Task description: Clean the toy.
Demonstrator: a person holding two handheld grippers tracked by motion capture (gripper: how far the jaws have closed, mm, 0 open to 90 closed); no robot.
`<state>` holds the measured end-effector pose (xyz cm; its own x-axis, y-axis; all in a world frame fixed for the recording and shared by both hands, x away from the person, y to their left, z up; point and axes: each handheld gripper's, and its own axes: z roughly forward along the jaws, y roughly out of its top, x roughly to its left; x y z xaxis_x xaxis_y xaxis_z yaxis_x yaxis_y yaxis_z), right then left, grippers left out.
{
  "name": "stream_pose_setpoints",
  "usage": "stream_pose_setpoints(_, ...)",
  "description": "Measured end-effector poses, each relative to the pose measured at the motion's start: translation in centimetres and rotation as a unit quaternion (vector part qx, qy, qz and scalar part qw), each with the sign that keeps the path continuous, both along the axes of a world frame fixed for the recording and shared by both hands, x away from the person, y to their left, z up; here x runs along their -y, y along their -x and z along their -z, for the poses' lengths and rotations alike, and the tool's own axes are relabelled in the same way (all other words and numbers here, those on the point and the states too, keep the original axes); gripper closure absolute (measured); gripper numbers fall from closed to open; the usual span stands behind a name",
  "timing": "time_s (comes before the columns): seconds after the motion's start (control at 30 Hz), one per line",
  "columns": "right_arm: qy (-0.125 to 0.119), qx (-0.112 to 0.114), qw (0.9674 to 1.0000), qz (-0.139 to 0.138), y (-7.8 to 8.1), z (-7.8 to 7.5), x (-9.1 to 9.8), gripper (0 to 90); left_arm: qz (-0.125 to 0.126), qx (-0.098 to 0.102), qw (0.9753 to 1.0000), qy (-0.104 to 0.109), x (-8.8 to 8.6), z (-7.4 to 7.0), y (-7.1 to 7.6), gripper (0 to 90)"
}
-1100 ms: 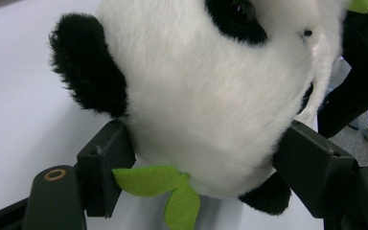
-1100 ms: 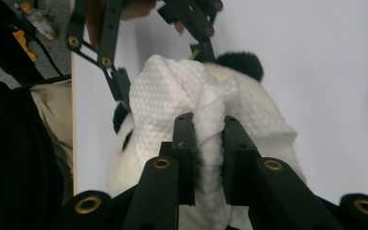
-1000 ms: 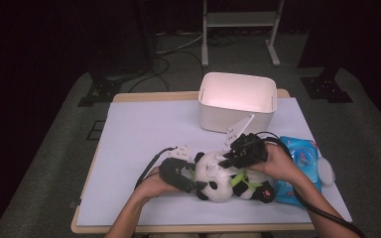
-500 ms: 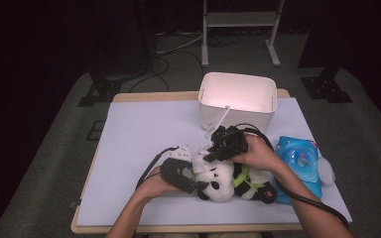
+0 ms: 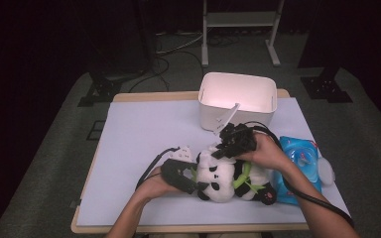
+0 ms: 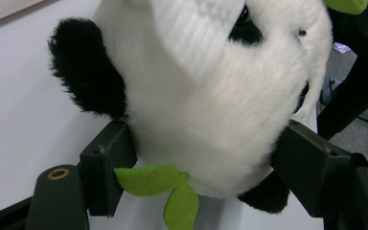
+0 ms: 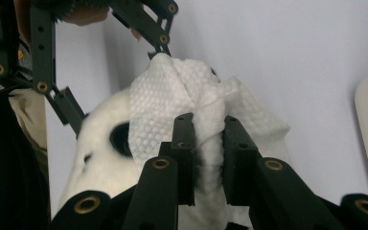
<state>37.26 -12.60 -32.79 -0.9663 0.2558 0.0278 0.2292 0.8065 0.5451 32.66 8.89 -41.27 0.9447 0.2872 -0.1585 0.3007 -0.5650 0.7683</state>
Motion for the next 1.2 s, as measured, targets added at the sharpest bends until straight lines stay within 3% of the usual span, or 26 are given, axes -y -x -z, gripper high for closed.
stream_pose_setpoints(0.13, -0.004, 0.0, 1.0, 0.007, 0.2, 0.0, 0.7, 77.1, 0.003, 0.003, 1.0, -0.004, 0.1, -0.1, 0.1, 25.4)
stream_pose_setpoints(0.23, 0.006, 0.008, 1.0, 0.001, 0.3, 0.0, -0.2, 77.0, 0.002, 0.002, 1.0, -0.009, 0.1, 0.0, 0.1, 25.5)
stream_pose_setpoints(0.5, 0.005, 0.004, 0.9999, -0.014, -0.1, 0.3, -2.3, 76.9, 0.006, 0.005, 0.9999, -0.01, 0.2, -0.2, 0.2, 25.5)
stream_pose_setpoints(0.67, 0.01, 0.003, 0.9998, -0.017, -0.2, 0.3, -2.7, 76.9, 0.006, 0.007, 0.9999, -0.009, 0.2, -0.2, 0.2, 25.5)
stream_pose_setpoints(0.83, 0.01, 0.007, 0.9999, -0.011, 0.2, -0.1, -1.5, 76.8, 0.006, 0.006, 0.9999, -0.009, 0.2, -0.2, 0.2, 25.5)
stream_pose_setpoints(1.07, -0.003, 0.009, 0.9999, 0.004, 1.6, -0.2, 1.5, 76.7, 0.002, -0.001, 1.0, -0.006, 0.2, -0.2, 0.1, 25.6)
stream_pose_setpoints(1.2, -0.009, 0.011, 0.9999, 0.004, 2.1, -0.3, 1.9, 76.6, 0.001, -0.001, 1.0, -0.007, 0.3, -0.2, 0.0, 26.5)
